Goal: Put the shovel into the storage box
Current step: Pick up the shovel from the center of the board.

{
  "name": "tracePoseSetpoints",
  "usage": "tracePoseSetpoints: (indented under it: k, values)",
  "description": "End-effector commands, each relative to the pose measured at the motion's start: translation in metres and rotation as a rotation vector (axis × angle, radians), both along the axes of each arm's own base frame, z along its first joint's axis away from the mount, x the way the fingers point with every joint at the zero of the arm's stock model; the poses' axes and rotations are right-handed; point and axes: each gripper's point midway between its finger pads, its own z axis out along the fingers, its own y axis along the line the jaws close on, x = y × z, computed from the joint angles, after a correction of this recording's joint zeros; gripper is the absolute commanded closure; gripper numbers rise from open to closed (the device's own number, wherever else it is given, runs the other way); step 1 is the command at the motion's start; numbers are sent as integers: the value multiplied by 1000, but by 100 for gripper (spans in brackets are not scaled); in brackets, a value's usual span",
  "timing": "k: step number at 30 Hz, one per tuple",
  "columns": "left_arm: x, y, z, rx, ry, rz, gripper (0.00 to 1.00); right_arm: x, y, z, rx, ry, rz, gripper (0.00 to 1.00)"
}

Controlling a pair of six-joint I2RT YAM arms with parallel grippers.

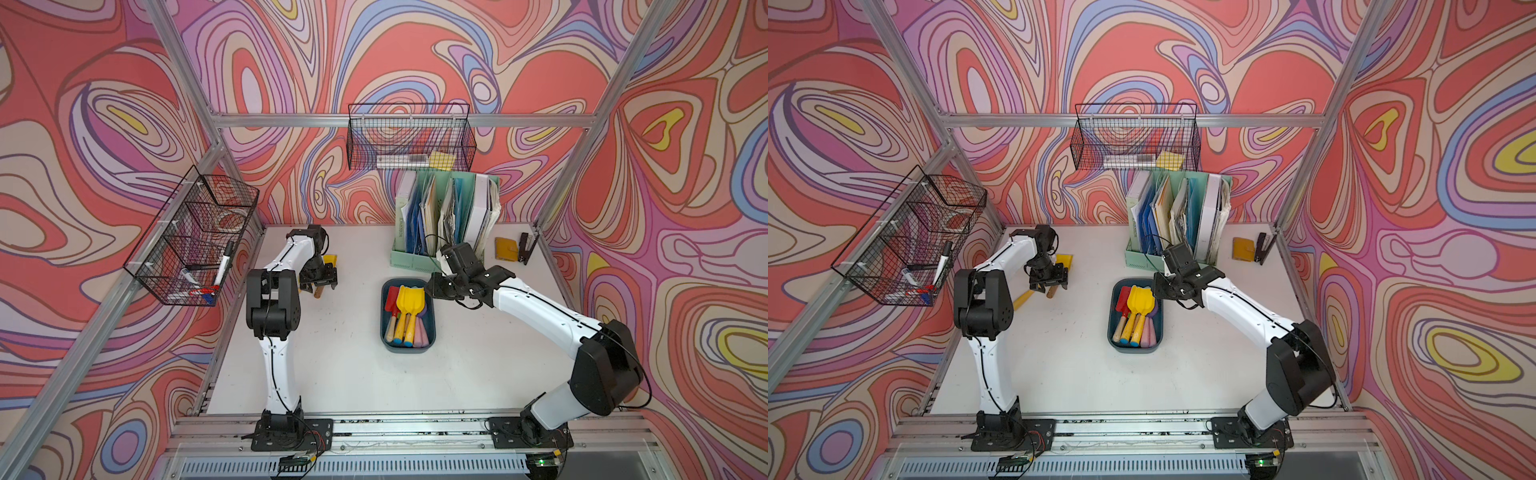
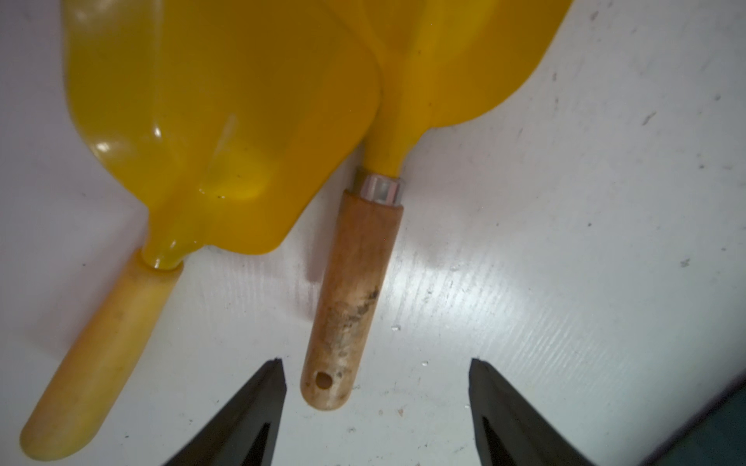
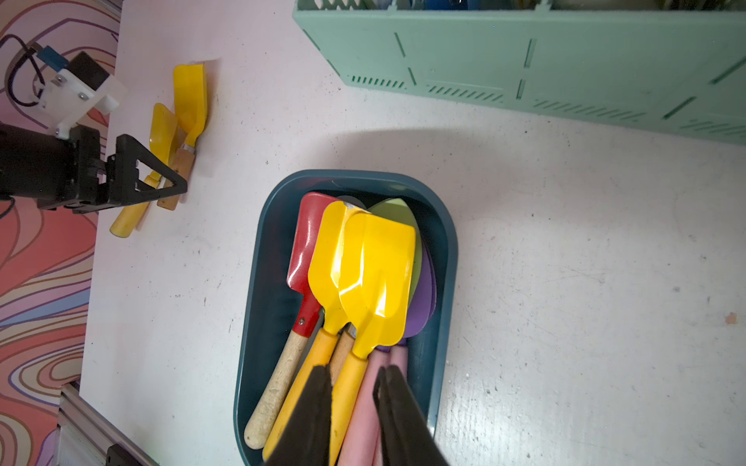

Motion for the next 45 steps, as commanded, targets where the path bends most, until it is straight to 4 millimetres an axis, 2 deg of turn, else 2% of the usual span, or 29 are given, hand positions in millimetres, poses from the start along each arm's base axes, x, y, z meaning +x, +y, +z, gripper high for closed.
tracePoseSetpoints:
  k: [1,17,23,27,32,40,45]
  values:
    - [3,6,-3,22,12,-11,28,3,-1,-1,2,-5,-13,78]
    - [0,16,-19,73,54,-31,48,2,-3,2,2,-11,-17,79]
    - [-1,16,-22,69,60,-21,69,1,-3,5,6,-16,-19,79]
    - [-2,13,-15,53,39,-8,77,1,-3,6,9,-18,-20,79]
    - [0,-3,-2,-24,-8,-8,82,2,-3,7,12,-21,-21,80]
    - [3,-53,31,-151,-100,-120,84,0,-4,11,23,-31,-26,80]
    - [-4,-79,54,-192,-139,-166,86,-1,-3,15,32,-39,-21,80]
